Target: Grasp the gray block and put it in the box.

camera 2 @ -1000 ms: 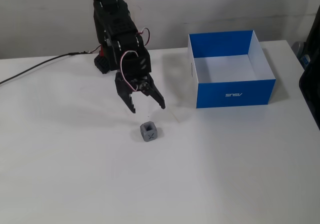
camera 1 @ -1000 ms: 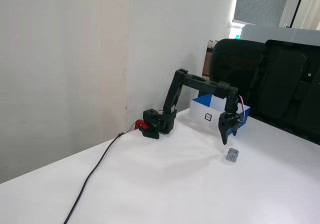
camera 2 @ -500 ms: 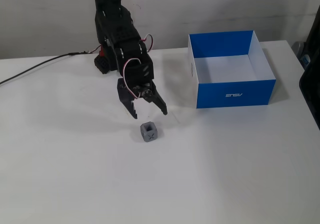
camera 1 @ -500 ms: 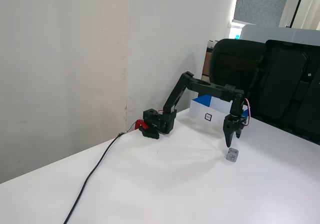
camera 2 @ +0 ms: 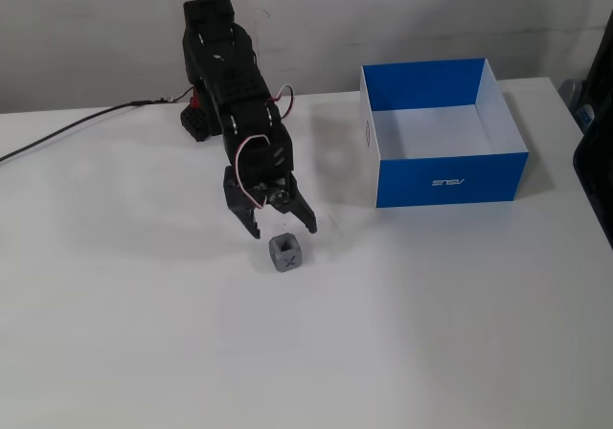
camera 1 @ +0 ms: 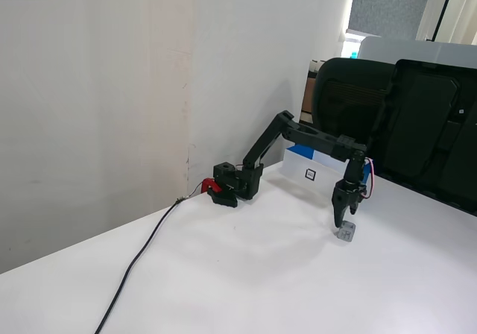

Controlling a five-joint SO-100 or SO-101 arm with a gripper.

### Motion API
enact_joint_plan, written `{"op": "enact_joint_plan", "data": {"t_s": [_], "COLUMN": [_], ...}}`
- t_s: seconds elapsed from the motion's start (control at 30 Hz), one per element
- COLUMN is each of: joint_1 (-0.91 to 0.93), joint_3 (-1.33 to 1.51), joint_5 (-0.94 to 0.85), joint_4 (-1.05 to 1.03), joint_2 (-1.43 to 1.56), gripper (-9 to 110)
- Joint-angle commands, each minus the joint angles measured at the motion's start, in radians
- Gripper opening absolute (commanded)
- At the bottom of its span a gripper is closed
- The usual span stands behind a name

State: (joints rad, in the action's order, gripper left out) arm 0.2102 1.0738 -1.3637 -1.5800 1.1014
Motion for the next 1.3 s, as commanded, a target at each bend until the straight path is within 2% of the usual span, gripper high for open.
{"op": "enact_joint_plan", "data": {"t_s": [0.0,0.73,1.07,1.27], "joint_1": [-0.002,-0.054,-0.052,-0.060], "joint_3": [-0.095,-0.192,-0.241,-0.253], "joint_5": [0.000,-0.017,-0.015,0.008], "joint_4": [-0.008,-0.026,-0.061,-0.067], "joint_2": [0.017,-0.106,-0.133,-0.141], "gripper": [35,34,0,0]}}
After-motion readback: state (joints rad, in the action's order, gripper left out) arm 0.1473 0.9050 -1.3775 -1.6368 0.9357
